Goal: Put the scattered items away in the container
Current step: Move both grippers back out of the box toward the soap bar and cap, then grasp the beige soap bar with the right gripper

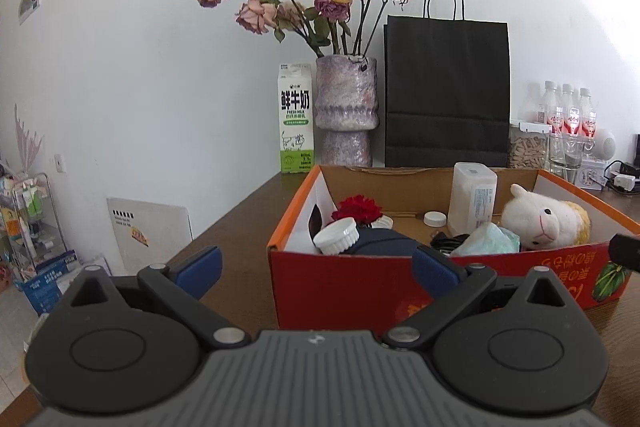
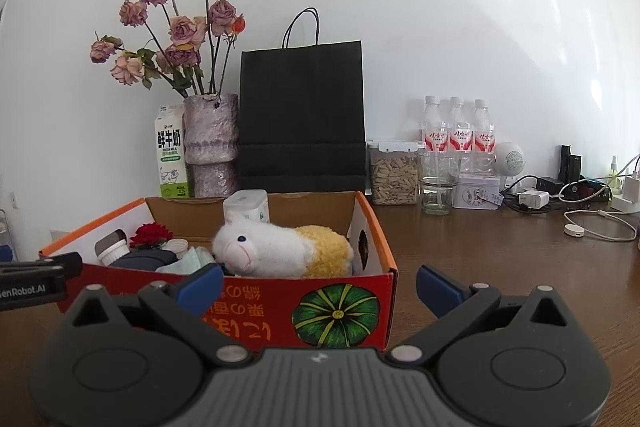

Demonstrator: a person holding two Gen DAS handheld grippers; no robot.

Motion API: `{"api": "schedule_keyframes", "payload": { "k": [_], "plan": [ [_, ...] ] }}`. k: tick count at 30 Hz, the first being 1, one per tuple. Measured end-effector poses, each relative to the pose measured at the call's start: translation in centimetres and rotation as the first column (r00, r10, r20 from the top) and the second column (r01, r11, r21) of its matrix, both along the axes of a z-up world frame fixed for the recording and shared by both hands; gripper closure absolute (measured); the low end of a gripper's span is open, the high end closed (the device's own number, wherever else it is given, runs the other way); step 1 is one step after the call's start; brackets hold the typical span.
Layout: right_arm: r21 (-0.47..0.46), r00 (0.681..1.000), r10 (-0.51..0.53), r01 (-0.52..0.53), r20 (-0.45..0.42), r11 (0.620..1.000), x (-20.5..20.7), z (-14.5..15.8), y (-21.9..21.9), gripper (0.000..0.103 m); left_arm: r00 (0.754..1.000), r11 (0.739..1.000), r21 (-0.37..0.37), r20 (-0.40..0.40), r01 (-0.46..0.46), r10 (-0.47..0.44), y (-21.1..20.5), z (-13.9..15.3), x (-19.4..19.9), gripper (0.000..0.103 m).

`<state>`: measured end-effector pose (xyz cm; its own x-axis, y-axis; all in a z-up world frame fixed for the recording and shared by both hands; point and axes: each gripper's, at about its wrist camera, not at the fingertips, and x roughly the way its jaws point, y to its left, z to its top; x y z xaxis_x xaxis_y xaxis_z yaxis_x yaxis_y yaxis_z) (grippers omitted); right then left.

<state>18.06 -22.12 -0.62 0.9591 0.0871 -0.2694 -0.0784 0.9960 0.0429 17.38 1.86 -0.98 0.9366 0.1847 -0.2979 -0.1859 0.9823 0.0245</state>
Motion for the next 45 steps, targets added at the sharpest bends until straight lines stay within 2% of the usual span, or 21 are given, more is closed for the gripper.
{"api": "schedule_keyframes", "payload": {
  "k": [4,13,20,28,32,36,37,38,39,40,45],
  "plan": [
    [-0.007,0.999,0.025,-0.026,-0.039,1.0,-0.4,-0.3,0.6,0.0,0.998,0.999,-0.038,-0.065,0.012,-0.015,0.8,-0.3,-0.2,0.0],
    [-0.026,0.987,0.064,-0.068,-0.147,0.997,-0.4,-0.7,2.5,0.0,0.984,0.999,-0.044,-0.175,0.032,-0.039,1.0,-0.9,0.1,0.0],
    [-0.032,0.955,0.112,-0.126,-0.274,0.992,0.7,-1.5,4.9,0.0,0.961,0.996,-0.081,-0.27,0.044,-0.064,2.3,-1.7,0.7,0.0],
    [-0.017,0.933,0.125,-0.139,-0.336,0.99,2.0,-2.0,7.3,0.003,0.938,0.993,-0.115,-0.339,0.032,-0.07,5.4,-2.2,1.0,0.0],
    [-0.006,0.917,0.126,-0.139,-0.378,0.99,3.2,-2.2,8.0,0.012,0.935,0.991,-0.135,-0.348,0.02,-0.066,6.6,-2.3,1.0,0.0],
    [-0.025,0.922,0.088,-0.105,-0.376,0.994,4.1,-2.3,8.9,0.02,0.934,0.991,-0.13,-0.352,0.021,-0.066,6.6,-2.4,1.1,0.0],
    [-0.038,0.926,0.071,-0.091,-0.371,0.995,4.2,-2.3,9.0,0.033,0.933,0.991,-0.129,-0.353,0.022,-0.066,6.6,-2.4,1.1,0.0],
    [-0.044,0.93,0.065,-0.087,-0.362,0.995,4.2,-2.3,9.1,0.054,0.933,0.991,-0.129,-0.353,0.021,-0.066,6.6,-2.4,1.1,0.0],
    [-0.037,0.932,0.075,-0.094,-0.354,0.995,4.1,-2.2,8.9,0.068,0.933,0.992,-0.128,-0.354,0.021,-0.066,6.6,-2.4,1.1,0.0],
    [-0.027,0.933,0.08,-0.096,-0.352,0.995,4.0,-2.2,8.7,0.071,0.933,0.992,-0.126,-0.355,0.021,-0.065,6.6,-2.4,1.1,0.0],
    [0.017,0.931,0.109,-0.11,-0.348,0.994,3.8,-2.0,7.9,0.071,0.929,0.994,-0.109,-0.364,0.02,-0.058,6.3,-2.4,1.4,0.0]
  ]
}}
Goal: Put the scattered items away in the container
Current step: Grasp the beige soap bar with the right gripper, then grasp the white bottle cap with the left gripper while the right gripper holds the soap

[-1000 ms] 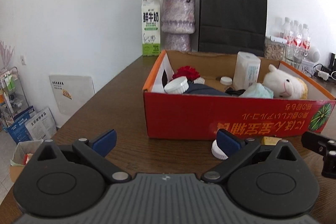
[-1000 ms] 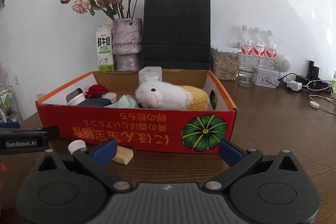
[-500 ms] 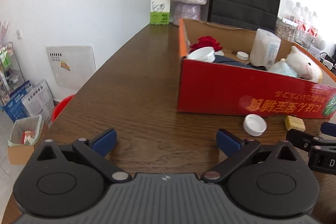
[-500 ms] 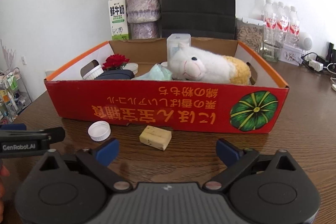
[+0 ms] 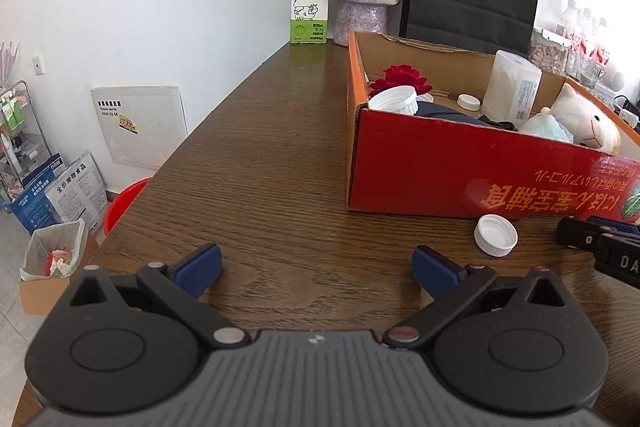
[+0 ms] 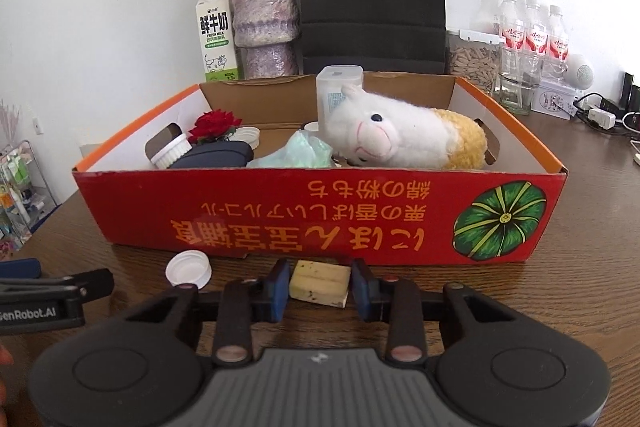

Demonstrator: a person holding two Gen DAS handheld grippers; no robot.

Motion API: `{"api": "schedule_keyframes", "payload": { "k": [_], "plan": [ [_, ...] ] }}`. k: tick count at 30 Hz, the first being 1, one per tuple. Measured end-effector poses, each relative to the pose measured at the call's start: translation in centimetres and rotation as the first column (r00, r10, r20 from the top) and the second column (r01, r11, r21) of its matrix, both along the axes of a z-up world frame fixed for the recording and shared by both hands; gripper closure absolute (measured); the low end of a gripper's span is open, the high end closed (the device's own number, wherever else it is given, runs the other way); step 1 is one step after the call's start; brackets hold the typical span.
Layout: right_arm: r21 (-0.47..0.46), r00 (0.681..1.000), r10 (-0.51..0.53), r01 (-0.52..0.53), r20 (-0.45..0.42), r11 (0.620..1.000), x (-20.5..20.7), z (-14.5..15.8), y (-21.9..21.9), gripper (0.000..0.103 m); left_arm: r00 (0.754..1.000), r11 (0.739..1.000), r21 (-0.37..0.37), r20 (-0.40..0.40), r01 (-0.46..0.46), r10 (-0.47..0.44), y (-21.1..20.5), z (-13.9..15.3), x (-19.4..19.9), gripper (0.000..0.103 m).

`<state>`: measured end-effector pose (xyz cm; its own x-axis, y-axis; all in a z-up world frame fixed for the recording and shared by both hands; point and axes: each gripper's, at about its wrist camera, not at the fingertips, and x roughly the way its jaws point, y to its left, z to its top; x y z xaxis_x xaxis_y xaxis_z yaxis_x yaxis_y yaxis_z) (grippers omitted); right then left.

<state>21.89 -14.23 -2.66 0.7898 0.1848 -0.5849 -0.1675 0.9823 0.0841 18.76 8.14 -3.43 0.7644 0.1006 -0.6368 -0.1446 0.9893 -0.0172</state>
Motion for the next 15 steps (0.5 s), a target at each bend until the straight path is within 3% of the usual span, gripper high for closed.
{"api": "schedule_keyframes", "payload": {
  "k": [10,15],
  "plan": [
    [0.033,1.0,-0.009,0.008,0.019,0.999,-0.5,0.1,-1.7,0.071,1.0,1.0,0.03,-0.003,-0.002,0.002,-0.5,0.0,0.2,0.0],
    [0.041,0.999,-0.014,0.013,0.033,0.999,-0.9,0.2,-3.1,0.071,0.999,1.0,0.026,0.039,0.007,-0.008,-1.8,0.4,-0.2,0.0]
  ]
}}
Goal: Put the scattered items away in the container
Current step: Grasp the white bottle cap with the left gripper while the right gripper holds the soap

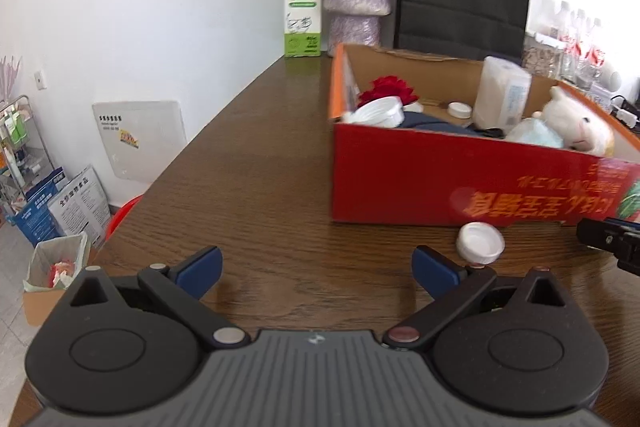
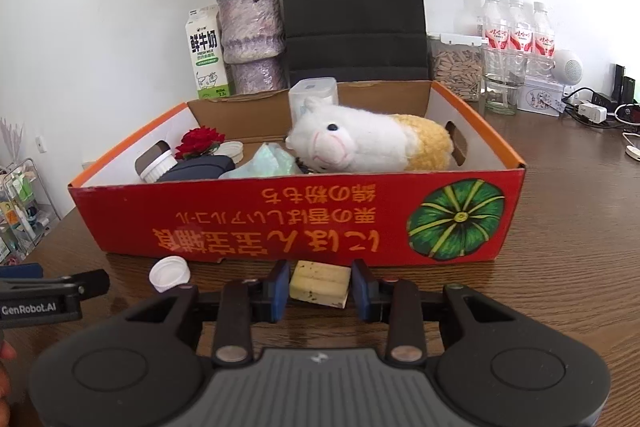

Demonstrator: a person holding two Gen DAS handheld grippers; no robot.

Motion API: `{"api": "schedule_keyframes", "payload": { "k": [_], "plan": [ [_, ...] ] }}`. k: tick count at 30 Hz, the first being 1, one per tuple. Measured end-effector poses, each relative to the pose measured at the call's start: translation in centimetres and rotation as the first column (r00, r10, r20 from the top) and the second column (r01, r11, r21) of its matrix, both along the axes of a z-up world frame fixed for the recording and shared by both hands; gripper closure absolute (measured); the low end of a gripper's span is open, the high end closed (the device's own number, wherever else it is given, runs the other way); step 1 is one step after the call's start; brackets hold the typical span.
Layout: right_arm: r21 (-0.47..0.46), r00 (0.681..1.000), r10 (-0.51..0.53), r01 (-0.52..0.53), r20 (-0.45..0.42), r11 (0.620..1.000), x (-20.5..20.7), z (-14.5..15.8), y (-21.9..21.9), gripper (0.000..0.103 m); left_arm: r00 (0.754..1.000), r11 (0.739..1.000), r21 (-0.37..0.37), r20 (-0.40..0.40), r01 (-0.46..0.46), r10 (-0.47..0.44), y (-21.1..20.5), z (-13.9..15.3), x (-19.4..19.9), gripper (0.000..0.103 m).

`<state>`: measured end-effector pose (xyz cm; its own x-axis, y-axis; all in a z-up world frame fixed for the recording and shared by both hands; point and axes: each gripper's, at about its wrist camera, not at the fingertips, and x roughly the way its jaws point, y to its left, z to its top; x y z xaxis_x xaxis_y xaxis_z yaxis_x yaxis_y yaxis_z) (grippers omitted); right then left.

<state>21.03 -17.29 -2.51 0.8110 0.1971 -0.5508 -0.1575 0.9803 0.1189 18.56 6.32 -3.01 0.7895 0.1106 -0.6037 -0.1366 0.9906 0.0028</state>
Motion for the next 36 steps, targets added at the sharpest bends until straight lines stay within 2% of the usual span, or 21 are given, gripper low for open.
{"api": "schedule_keyframes", "payload": {
  "k": [11,20,27,30,33,34,35,36],
  "plan": [
    [0.003,1.0,-0.013,0.013,0.001,1.0,0.1,-0.1,-3.0,0.071,0.997,0.997,0.011,-0.007,0.08,-0.08,-5.4,0.2,1.2,0.0],
    [0.003,1.0,-0.017,0.017,0.002,1.0,0.1,-0.1,-4.1,0.071,0.996,0.997,-0.003,-0.047,0.072,-0.072,-7.7,-0.4,2.8,0.001],
    [0.003,1.0,-0.015,0.015,-0.003,1.0,0.2,-0.1,-3.9,0.071,0.998,0.999,-0.002,-0.037,0.043,-0.043,-8.2,-0.6,3.3,0.004],
    [0.001,1.0,-0.014,0.014,-0.003,1.0,0.2,-0.1,-3.8,0.071,0.999,0.999,-0.003,-0.029,0.04,-0.04,-8.2,-0.6,3.2,0.012],
    [0.002,1.0,-0.013,0.013,-0.005,1.0,0.2,-0.2,-3.7,0.071,0.999,0.999,0.001,-0.012,0.044,-0.044,-8.3,-0.4,3.0,0.029],
    [0.003,1.0,-0.012,0.012,-0.006,1.0,0.2,-0.2,-3.7,0.071,0.999,0.999,0.002,-0.005,0.048,-0.048,-8.3,-0.4,3.0,0.042],
    [0.003,1.0,-0.012,0.012,-0.006,1.0,0.2,-0.2,-3.6,0.071,0.999,0.999,0.002,0.004,0.051,-0.051,-8.3,-0.3,2.8,0.063],
    [0.002,1.0,-0.012,0.012,-0.006,1.0,0.2,-0.2,-3.6,0.071,0.999,0.999,-0.001,0.011,0.053,-0.053,-8.4,-0.3,2.7,0.074]
  ]
}}
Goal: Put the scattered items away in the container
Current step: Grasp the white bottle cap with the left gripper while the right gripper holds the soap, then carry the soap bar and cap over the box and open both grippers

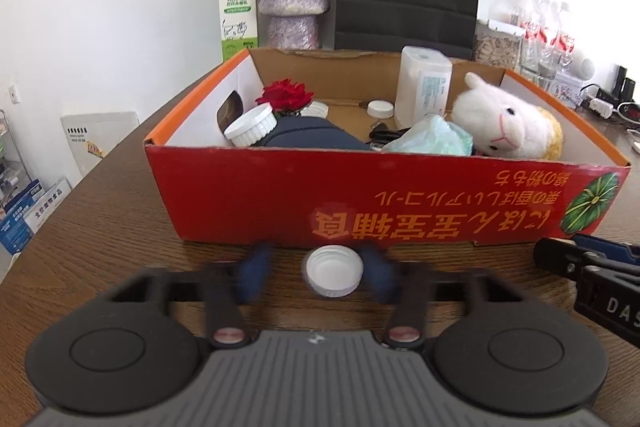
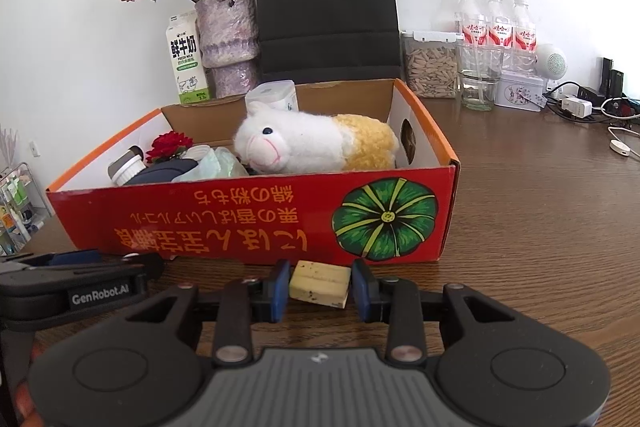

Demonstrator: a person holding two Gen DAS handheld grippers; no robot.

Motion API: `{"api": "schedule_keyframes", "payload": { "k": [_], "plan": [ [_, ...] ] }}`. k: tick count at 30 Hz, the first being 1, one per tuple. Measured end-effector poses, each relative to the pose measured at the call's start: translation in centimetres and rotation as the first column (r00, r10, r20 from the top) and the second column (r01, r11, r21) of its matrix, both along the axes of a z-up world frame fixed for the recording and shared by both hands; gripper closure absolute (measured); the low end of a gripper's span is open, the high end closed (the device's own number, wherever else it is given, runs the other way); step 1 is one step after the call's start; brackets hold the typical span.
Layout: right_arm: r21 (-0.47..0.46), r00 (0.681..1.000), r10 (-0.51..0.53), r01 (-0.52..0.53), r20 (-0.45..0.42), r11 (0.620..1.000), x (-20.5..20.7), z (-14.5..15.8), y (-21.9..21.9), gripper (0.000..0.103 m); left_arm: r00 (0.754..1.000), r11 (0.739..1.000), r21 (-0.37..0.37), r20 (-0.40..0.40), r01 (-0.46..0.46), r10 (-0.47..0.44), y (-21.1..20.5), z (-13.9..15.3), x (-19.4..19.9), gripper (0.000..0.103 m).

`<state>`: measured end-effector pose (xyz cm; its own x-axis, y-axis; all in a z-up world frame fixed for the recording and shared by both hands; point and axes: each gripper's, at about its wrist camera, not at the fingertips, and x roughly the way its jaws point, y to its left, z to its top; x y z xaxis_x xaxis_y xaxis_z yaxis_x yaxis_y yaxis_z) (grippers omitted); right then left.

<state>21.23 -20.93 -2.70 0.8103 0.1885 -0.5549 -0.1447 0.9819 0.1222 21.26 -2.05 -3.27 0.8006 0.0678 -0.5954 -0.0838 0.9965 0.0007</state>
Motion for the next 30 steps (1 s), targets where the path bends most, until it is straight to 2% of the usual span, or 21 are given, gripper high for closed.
{"api": "schedule_keyframes", "payload": {
  "k": [6,19,30],
  "plan": [
    [0.002,1.0,0.002,-0.002,0.006,1.0,-0.1,0.0,0.1,0.071,1.0,0.999,-0.04,0.01,0.005,-0.005,0.5,0.1,-0.2,0.074],
    [0.006,1.0,0.006,-0.006,0.03,1.0,-0.4,0.2,0.0,0.071,1.0,0.999,-0.051,0.023,-0.001,0.002,0.7,0.3,-0.5,0.074],
    [-0.014,0.987,0.021,-0.019,0.158,1.0,-2.5,1.2,0.5,0.071,0.992,0.997,-0.082,0.127,-0.005,0.016,1.6,1.7,-3.4,0.074]
  ]
}}
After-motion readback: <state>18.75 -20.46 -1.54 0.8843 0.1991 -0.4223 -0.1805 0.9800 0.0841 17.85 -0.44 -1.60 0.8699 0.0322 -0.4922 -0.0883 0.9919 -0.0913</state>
